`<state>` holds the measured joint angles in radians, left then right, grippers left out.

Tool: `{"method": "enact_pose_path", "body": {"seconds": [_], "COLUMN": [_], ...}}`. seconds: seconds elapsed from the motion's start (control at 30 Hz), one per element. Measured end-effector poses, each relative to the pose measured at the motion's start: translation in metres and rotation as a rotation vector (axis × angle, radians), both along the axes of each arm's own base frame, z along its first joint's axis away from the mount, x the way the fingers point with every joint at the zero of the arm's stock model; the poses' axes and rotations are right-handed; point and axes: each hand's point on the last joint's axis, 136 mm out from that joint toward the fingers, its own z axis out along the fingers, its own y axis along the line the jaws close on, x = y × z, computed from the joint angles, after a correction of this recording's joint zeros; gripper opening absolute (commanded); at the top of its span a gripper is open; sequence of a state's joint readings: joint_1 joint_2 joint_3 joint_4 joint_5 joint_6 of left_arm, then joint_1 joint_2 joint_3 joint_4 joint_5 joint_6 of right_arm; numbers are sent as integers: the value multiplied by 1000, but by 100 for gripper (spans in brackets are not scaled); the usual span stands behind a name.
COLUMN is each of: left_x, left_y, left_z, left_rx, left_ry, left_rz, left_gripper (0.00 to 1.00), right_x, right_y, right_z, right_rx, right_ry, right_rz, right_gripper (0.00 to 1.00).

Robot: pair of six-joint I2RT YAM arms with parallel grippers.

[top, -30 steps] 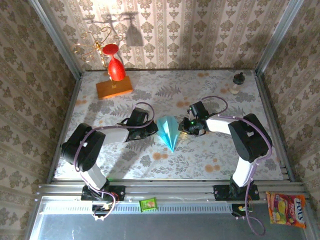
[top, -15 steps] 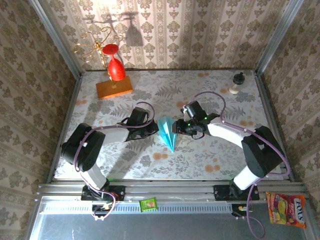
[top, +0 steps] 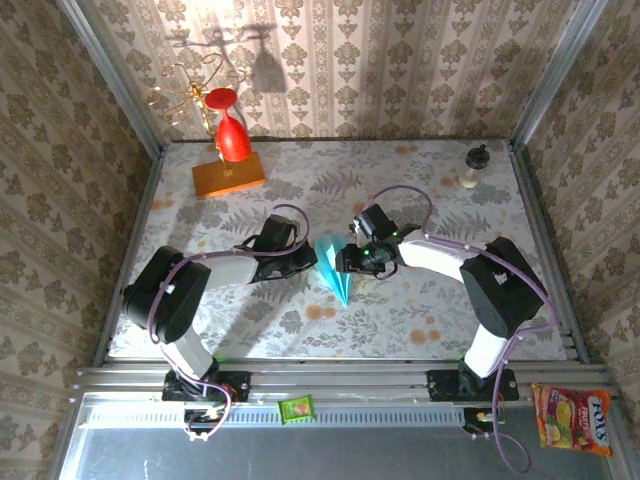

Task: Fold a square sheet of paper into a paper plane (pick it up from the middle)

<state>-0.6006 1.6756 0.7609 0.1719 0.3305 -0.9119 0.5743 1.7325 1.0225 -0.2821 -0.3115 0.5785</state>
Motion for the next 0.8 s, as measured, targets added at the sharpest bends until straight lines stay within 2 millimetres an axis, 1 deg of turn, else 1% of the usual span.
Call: {"method": "enact_pose_path", "body": {"seconds": [0.37, 0.57, 0.8], "left_x": [0, -1, -1], "left_y": [0, -1, -1], "left_z": [0, 0, 0], "left_rx": [-2, -4, -6], "left_ry": [2, 3, 4], "left_rz": [-3, -5, -7], "left_gripper": [0, 0, 0], "right_x": [-15, -18, -19], "right_y": [12, 20, 29], "right_z": [-2, -3, -6], "right_rx": [1, -13, -89], "right_ry": [25, 32, 11], "right_rz": [50, 78, 133], "right_gripper": [48, 50, 51]}}
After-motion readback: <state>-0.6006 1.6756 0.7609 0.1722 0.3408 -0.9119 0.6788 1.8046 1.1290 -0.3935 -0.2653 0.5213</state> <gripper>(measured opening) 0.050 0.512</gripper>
